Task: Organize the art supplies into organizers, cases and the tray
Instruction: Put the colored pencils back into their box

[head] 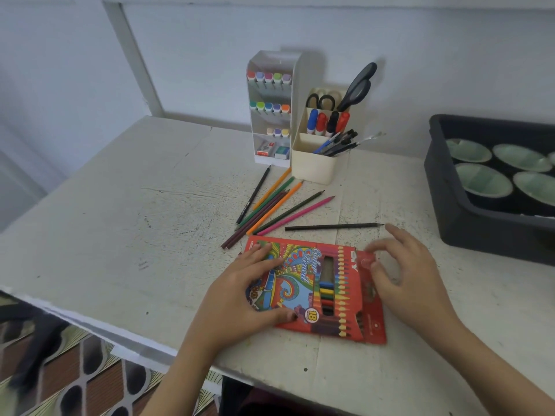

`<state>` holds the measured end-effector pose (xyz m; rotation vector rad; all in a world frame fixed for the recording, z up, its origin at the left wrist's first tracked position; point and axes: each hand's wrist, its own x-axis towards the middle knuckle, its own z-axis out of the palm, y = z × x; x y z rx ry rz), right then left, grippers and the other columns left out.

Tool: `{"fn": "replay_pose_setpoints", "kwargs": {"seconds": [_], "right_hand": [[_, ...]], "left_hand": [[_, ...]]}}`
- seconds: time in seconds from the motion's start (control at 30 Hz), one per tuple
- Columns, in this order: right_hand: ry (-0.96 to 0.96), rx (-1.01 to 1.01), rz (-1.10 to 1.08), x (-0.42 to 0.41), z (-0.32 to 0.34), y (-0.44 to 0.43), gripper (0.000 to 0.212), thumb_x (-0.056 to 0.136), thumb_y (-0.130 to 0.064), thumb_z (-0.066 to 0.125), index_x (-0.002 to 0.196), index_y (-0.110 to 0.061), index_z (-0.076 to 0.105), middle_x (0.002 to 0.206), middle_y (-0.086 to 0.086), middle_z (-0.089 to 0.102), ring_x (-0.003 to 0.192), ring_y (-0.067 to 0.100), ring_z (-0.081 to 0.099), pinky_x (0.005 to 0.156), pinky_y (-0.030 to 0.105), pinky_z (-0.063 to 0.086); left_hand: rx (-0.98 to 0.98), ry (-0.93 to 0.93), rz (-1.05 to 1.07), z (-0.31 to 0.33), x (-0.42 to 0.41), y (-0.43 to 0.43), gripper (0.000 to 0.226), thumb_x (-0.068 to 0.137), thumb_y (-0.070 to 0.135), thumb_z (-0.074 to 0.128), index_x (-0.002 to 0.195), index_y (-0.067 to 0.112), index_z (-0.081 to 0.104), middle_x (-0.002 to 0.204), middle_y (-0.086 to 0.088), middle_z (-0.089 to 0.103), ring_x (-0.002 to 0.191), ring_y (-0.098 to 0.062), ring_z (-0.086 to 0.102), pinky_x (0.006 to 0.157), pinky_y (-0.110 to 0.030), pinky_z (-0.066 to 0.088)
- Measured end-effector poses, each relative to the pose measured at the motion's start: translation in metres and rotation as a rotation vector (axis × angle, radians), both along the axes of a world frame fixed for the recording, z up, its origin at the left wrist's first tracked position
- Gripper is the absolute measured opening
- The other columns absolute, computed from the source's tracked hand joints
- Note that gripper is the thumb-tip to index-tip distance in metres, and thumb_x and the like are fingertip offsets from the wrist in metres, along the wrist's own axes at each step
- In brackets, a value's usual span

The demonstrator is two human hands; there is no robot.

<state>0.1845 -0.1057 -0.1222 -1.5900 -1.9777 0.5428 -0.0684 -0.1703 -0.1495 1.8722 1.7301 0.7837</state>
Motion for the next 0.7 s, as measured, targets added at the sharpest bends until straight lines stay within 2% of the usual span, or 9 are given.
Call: {"fn": "replay_pose_setpoints", "kwargs": {"seconds": [0.1, 0.2, 0.3, 0.4, 0.5, 0.6, 0.7], "right_hand": [[-0.201, 0.116, 0.056, -0.003, -0.003, 0.028, 0.035, 0.092, -0.026, 0.046, 0.125, -0.023, 0.057, 0.145, 0.004, 0.041, 0.137, 0.025, 0.033, 0.112, 0.045, 0.022], [-0.334, 0.091, 0.064, -0.004, -0.008, 0.054, 0.041, 0.096, -0.023, 0.047, 0.137, -0.024, 0.047, 0.149, 0.006, 0.036, 0.138, 0.025, 0.030, 0.113, 0.042, 0.021], [-0.400, 0.071, 0.071, -0.002, -0.012, 0.068, 0.035, 0.095, -0.029, 0.050, 0.129, -0.026, 0.056, 0.148, 0.004, 0.039, 0.137, 0.025, 0.031, 0.113, 0.042, 0.019], [-0.321, 0.136, 0.050, 0.001, -0.012, 0.066, 0.019, 0.091, -0.024, 0.059, 0.106, -0.019, 0.070, 0.134, 0.004, 0.054, 0.125, 0.023, 0.044, 0.105, 0.040, 0.027], [-0.280, 0.158, 0.042, 0.009, -0.010, 0.053, 0.011, 0.091, -0.020, 0.058, 0.097, -0.016, 0.067, 0.111, 0.000, 0.063, 0.103, 0.015, 0.051, 0.093, 0.030, 0.032], [-0.204, 0.177, 0.036, 0.023, -0.009, 0.032, 0.006, 0.089, -0.013, 0.060, 0.090, -0.019, 0.061, 0.087, -0.006, 0.060, 0.084, 0.012, 0.051, 0.080, 0.027, 0.036], [-0.180, 0.172, 0.007, 0.040, -0.011, 0.011, 0.010, 0.086, -0.009, 0.063, 0.092, -0.017, 0.065, 0.083, -0.009, 0.058, 0.079, 0.011, 0.052, 0.078, 0.030, 0.038]], "left_hand": [[-0.004, 0.005, -0.002, 0.000, 0.000, 0.001, 0.083, 0.052, 0.082, 0.062, 0.127, 0.053, 0.044, 0.138, 0.042, 0.022, 0.134, 0.018, 0.015, 0.108, -0.015, 0.017], [-0.010, 0.003, -0.003, 0.000, 0.000, 0.000, 0.084, 0.052, 0.081, 0.063, 0.129, 0.051, 0.045, 0.139, 0.041, 0.023, 0.135, 0.017, 0.015, 0.109, -0.019, 0.018], [-0.006, 0.004, -0.007, 0.001, 0.001, 0.000, 0.084, 0.052, 0.081, 0.062, 0.128, 0.051, 0.045, 0.138, 0.042, 0.022, 0.134, 0.018, 0.014, 0.107, -0.013, 0.015], [-0.005, -0.001, -0.010, 0.002, 0.000, -0.001, 0.084, 0.051, 0.084, 0.061, 0.128, 0.052, 0.045, 0.138, 0.042, 0.021, 0.133, 0.019, 0.014, 0.105, -0.010, 0.014], [0.004, -0.009, -0.011, 0.001, -0.001, -0.001, 0.083, 0.052, 0.082, 0.062, 0.127, 0.052, 0.045, 0.138, 0.041, 0.022, 0.134, 0.018, 0.015, 0.105, -0.011, 0.014], [0.012, -0.023, -0.003, 0.000, -0.001, -0.002, 0.081, 0.052, 0.080, 0.064, 0.126, 0.052, 0.047, 0.140, 0.038, 0.026, 0.135, 0.016, 0.017, 0.106, -0.012, 0.016], [0.011, -0.027, 0.000, -0.002, -0.001, -0.001, 0.081, 0.052, 0.079, 0.065, 0.127, 0.051, 0.048, 0.141, 0.036, 0.027, 0.135, 0.014, 0.018, 0.108, -0.017, 0.019]]}}
